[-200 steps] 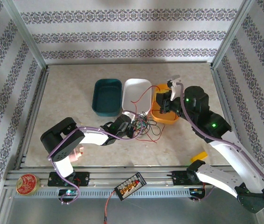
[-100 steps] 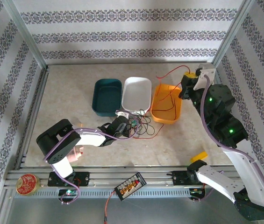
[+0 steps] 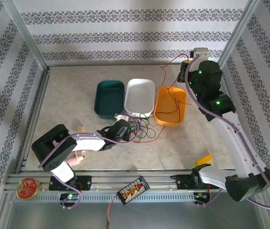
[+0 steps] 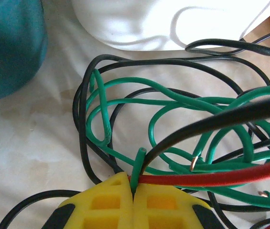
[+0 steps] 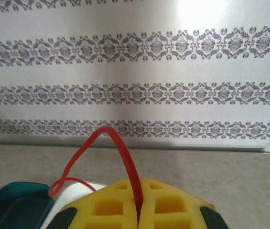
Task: Untangle the cables
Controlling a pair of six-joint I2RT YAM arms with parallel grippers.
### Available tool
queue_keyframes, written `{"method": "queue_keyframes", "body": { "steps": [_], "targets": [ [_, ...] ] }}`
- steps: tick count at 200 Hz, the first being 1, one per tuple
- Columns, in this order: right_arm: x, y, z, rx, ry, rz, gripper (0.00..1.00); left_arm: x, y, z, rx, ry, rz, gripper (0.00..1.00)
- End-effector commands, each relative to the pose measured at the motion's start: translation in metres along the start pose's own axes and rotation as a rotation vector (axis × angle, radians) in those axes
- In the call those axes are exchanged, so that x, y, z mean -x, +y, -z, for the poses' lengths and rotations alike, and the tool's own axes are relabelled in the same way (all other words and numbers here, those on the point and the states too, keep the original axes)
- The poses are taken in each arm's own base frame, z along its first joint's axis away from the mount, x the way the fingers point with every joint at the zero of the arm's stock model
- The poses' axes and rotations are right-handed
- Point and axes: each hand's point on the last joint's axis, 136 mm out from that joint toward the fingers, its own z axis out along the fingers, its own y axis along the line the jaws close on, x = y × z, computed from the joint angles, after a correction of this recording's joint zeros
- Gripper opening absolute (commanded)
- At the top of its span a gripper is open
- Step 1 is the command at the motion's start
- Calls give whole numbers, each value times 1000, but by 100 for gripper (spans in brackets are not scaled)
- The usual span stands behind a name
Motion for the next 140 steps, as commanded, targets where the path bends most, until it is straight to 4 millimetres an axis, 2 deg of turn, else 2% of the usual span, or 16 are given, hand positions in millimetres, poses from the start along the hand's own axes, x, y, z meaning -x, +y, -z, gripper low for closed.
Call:
{"method": "queue_keyframes", "body": {
  "steps": [1, 44, 79, 140],
  "targets": [
    [-2, -16, -8, -78, -10, 48, 0, -9, 17, 3, 60, 33, -3, 0],
    [-69, -41, -32, -213, 127, 78, 0, -9, 16, 3, 59, 36, -4, 0],
    [-131, -51, -52, -256, 268, 90, 0, -9, 15, 3, 59, 39, -10, 0],
    [-226, -71, -64, -353, 515, -9, 0, -7, 14, 3, 61, 39, -18, 0]
  ]
}}
